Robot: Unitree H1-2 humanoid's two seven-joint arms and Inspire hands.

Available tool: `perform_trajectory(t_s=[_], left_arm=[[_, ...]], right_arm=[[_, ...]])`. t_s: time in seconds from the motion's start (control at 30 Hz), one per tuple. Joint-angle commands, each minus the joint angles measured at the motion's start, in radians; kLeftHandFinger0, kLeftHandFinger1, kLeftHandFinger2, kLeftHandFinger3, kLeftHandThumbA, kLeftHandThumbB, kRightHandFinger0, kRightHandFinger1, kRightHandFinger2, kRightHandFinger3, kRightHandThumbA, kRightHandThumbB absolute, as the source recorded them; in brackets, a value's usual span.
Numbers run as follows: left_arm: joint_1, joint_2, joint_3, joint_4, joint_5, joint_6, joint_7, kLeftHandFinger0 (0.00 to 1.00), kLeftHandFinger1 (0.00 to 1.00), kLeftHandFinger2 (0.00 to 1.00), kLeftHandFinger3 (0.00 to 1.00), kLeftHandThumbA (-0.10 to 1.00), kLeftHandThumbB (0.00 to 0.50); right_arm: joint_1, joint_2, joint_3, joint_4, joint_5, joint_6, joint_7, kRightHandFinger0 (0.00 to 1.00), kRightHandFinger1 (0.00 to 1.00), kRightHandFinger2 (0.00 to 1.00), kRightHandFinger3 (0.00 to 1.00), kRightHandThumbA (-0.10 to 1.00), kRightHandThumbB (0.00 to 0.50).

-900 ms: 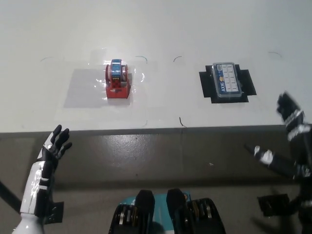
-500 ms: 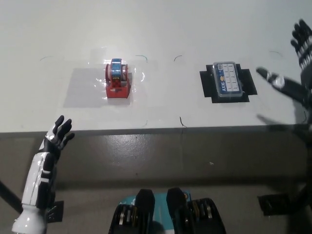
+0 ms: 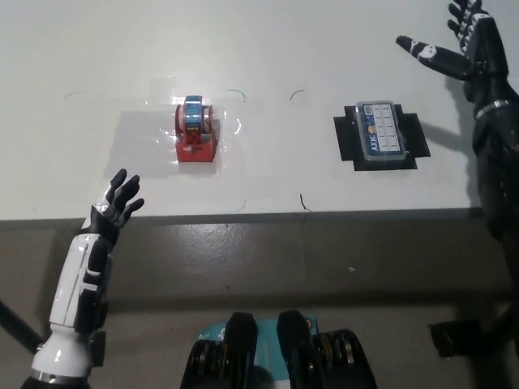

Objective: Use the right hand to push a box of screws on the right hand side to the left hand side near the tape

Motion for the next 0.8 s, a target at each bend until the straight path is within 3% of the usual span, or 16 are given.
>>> perform_trajectory(t_s=[0.0, 0.17, 0.23, 0.47, 0.57, 0.67, 0.77], left_arm=[[0.013, -0.006, -0.014, -0.058, 0.010, 0.005, -0.007, 1.00, 1.00, 1.00, 1.00, 1.00, 0.066], [0.047, -0.018, -0.024, -0.077, 0.014, -0.005, -0.007, 1.00, 1.00, 1.00, 1.00, 1.00, 0.060], [0.060, -0.018, -0.027, -0.081, 0.004, -0.020, -0.011, 1.00, 1.00, 1.00, 1.00, 1.00, 0.030], [0.086, -0.013, -0.033, -0.099, -0.010, -0.031, -0.020, 1.00, 1.00, 1.00, 1.00, 1.00, 0.042], [0.094, -0.013, -0.030, -0.105, -0.012, -0.033, -0.020, 1.00, 1.00, 1.00, 1.00, 1.00, 0.041], [0.097, -0.009, -0.027, -0.106, -0.022, -0.036, -0.024, 1.00, 1.00, 1.00, 1.00, 1.00, 0.039], [0.098, -0.010, -0.028, -0.108, -0.029, -0.032, -0.025, 1.00, 1.00, 1.00, 1.00, 1.00, 0.051]], right_arm=[[-0.135, -0.020, -0.001, 0.171, 0.000, -0.100, -0.043, 1.00, 1.00, 1.00, 1.00, 1.00, 0.205], [-0.155, -0.011, 0.007, 0.297, 0.002, -0.109, -0.038, 1.00, 1.00, 1.00, 1.00, 1.00, 0.183], [-0.154, -0.003, 0.006, 0.331, 0.005, -0.088, -0.041, 1.00, 1.00, 1.00, 1.00, 1.00, 0.152], [-0.133, 0.014, 0.000, 0.377, 0.014, -0.026, -0.062, 1.00, 1.00, 1.00, 1.00, 1.00, 0.181], [-0.113, 0.018, -0.007, 0.385, 0.022, -0.012, -0.066, 1.00, 1.00, 1.00, 1.00, 1.00, 0.166], [-0.081, 0.027, -0.019, 0.389, 0.033, -0.010, -0.070, 1.00, 1.00, 1.00, 1.00, 1.00, 0.203], [-0.060, 0.034, -0.031, 0.390, 0.046, -0.008, -0.070, 1.00, 1.00, 1.00, 1.00, 1.00, 0.206]])
